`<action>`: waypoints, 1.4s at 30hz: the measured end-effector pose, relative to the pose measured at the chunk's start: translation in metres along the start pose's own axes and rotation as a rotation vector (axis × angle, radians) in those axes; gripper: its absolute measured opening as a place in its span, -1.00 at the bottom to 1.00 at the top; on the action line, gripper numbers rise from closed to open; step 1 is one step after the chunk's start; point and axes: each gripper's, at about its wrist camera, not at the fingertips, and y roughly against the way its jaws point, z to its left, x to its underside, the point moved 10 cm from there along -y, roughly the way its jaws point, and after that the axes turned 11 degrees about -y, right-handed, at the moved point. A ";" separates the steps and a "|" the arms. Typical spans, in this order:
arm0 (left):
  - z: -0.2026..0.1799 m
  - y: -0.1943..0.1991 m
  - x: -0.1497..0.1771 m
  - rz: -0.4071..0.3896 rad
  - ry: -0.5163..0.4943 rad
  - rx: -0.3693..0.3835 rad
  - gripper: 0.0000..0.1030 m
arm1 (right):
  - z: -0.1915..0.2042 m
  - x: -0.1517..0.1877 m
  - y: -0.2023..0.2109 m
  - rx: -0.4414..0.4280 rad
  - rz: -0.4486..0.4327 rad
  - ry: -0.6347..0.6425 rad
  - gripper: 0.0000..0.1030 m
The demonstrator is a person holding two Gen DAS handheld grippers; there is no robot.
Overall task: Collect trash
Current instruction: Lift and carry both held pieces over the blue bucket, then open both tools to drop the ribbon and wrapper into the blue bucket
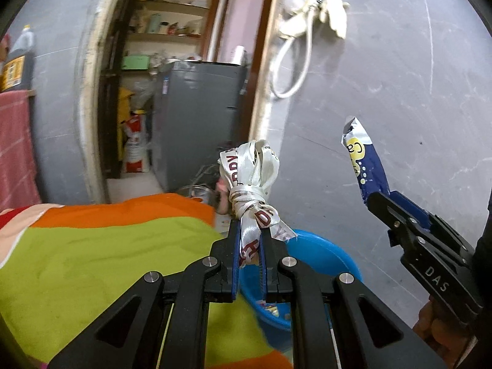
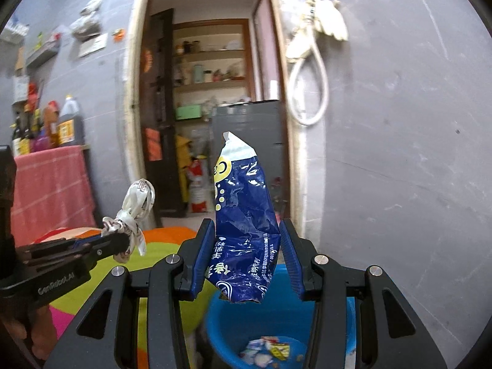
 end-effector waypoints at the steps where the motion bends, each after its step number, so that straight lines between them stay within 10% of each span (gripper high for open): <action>1: -0.007 -0.007 -0.001 0.000 -0.004 0.008 -0.84 | -0.008 0.000 -0.002 0.011 -0.003 -0.009 -0.20; 42: -0.034 -0.100 0.025 0.180 0.087 0.105 -0.57 | -0.090 0.034 -0.042 0.100 0.145 -0.168 0.07</action>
